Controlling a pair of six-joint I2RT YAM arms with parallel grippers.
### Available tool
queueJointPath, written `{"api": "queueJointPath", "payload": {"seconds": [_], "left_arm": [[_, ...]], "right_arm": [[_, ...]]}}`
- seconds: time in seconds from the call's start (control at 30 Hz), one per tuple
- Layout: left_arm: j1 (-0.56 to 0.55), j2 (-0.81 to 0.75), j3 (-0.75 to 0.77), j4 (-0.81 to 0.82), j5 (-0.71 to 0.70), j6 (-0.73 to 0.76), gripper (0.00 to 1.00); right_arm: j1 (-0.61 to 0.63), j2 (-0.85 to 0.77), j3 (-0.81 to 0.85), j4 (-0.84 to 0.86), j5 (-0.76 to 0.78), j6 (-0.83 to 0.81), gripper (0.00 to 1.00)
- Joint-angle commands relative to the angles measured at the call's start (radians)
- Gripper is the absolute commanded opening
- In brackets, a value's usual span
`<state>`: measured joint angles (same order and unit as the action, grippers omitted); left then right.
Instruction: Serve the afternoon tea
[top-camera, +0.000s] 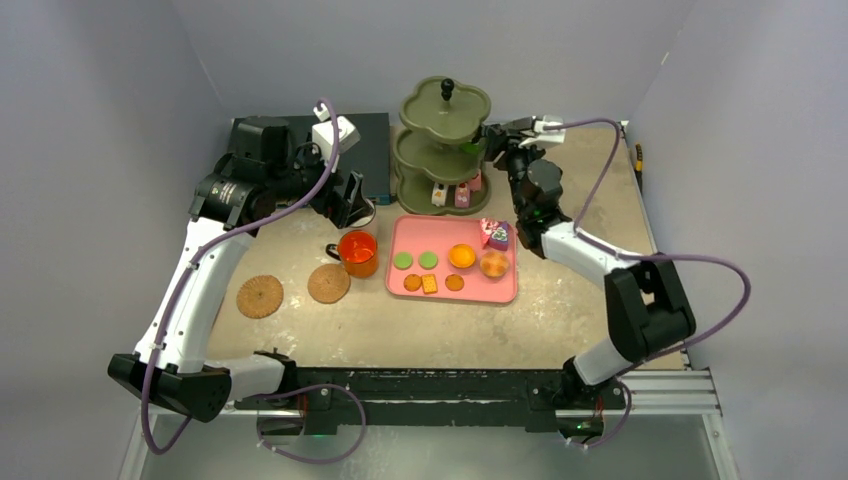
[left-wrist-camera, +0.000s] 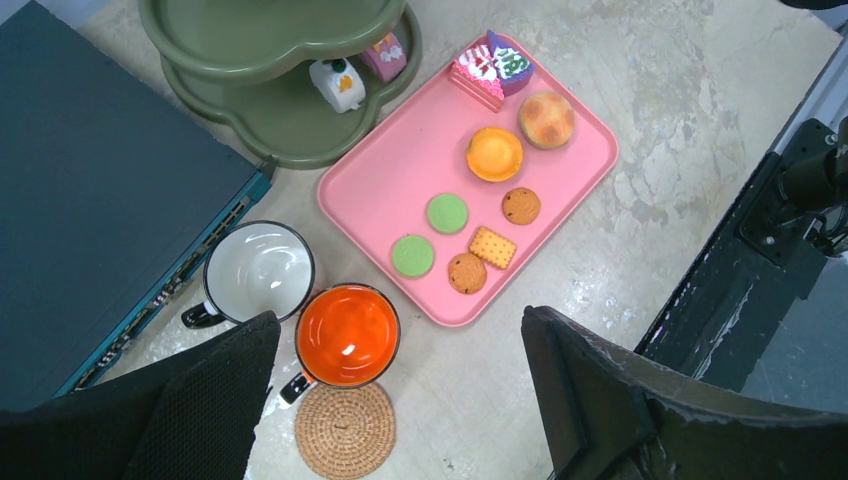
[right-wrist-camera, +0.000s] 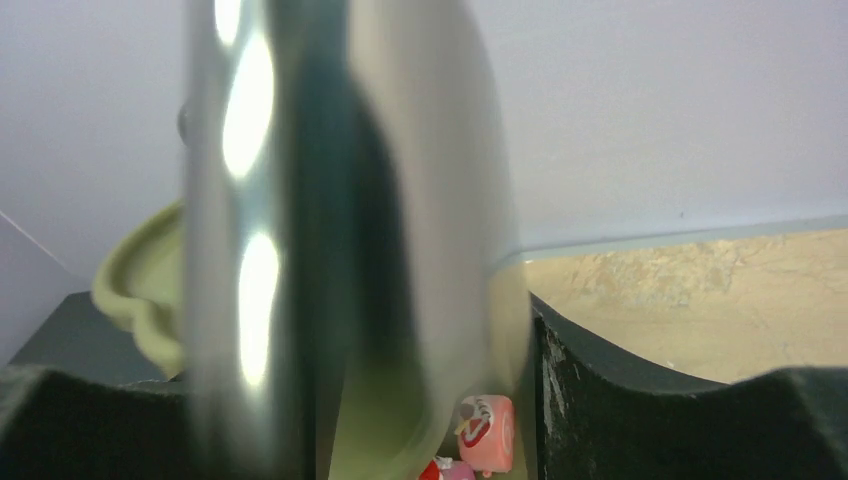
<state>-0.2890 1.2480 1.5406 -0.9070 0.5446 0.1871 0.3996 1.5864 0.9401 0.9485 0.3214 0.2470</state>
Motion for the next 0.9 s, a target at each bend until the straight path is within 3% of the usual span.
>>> {"api": "queueJointPath", "payload": {"seconds": [0.0, 0.47, 0.87], "left_arm": [[0.005, -0.002, 0.026, 0.014, 0.02, 0.011, 0.91], [0.005, -0.013, 0.015, 0.028, 0.036, -0.012, 0.91], [0.005, -0.021, 0.003, 0.034, 0.04, -0.012, 0.91]], "right_arm": [[0.0, -0.142, -0.071, 0.029, 0.001, -0.011, 0.59], [0.003, -0.512, -0.458, -0.252, 0.055, 0.095, 0.59], [0.02, -0.549, -0.479, -0.449, 0.072, 0.149, 0.56]]}}
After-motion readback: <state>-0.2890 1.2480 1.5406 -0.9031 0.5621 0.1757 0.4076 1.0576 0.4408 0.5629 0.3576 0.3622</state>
